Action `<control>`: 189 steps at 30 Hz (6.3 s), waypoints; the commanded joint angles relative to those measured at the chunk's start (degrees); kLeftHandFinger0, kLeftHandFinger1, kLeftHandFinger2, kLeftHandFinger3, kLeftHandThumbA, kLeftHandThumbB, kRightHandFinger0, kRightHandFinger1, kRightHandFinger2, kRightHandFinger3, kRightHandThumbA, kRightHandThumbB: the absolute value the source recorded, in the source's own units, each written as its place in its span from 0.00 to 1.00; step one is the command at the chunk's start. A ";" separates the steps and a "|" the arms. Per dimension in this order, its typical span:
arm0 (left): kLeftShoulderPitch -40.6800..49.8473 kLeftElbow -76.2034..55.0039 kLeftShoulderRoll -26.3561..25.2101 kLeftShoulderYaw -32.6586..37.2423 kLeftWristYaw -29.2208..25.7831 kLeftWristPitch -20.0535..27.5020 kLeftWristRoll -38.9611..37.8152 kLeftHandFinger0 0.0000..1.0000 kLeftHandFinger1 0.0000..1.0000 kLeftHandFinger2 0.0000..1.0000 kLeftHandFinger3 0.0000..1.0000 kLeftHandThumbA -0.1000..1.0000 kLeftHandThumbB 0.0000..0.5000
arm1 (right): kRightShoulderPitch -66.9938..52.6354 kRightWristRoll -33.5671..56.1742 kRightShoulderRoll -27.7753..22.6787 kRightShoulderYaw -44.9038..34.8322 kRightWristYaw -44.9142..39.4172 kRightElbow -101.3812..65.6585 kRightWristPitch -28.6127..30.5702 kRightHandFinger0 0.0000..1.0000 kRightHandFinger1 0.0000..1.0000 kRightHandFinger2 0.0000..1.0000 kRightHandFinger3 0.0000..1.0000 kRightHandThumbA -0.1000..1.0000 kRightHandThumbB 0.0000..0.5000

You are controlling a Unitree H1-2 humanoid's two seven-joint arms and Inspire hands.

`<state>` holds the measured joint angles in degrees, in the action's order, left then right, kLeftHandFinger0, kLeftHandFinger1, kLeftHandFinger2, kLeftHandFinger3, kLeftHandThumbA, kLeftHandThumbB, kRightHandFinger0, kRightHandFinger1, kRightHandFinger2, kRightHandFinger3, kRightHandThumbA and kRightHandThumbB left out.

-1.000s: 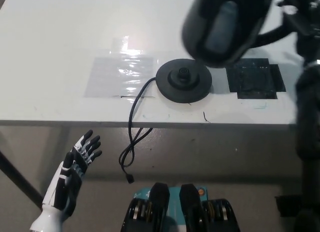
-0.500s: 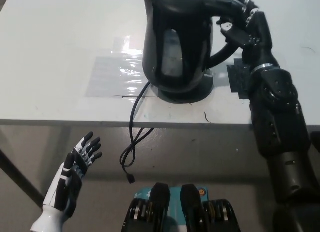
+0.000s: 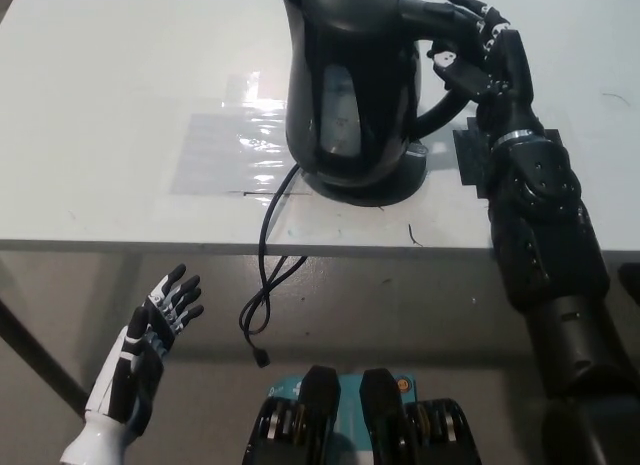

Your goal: A kettle and its base are kept separately on the desk infront of the robot and the robot uses its right hand to lift the kettle by its handle and places it on its base to align it correctly.

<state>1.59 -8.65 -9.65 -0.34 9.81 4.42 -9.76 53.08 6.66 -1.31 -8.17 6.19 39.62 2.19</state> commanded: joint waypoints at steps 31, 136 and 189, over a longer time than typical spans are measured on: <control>-0.65 -1.78 -0.73 -0.11 1.26 0.36 0.36 1.00 1.00 1.00 1.00 1.00 0.02 | 4.63 0.49 -1.88 -1.52 -0.52 -4.24 5.86 0.00 0.39 0.77 0.69 0.00 0.20; -2.62 -1.40 -1.77 -0.58 2.13 0.70 0.16 1.00 1.00 1.00 1.00 1.00 0.01 | 2.16 -1.95 2.35 0.71 1.05 2.34 7.33 0.00 0.30 0.67 0.67 0.00 0.19; -2.73 -2.21 -1.61 -0.59 1.47 -0.09 0.74 1.00 1.00 1.00 1.00 1.00 0.00 | 0.61 11.22 -5.32 2.37 -25.56 -1.19 -3.91 1.00 1.00 1.00 1.00 0.70 1.00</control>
<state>-0.49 -8.86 -10.43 -0.55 11.16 3.90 -9.48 50.91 11.12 -6.95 -4.25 -11.43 39.63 0.18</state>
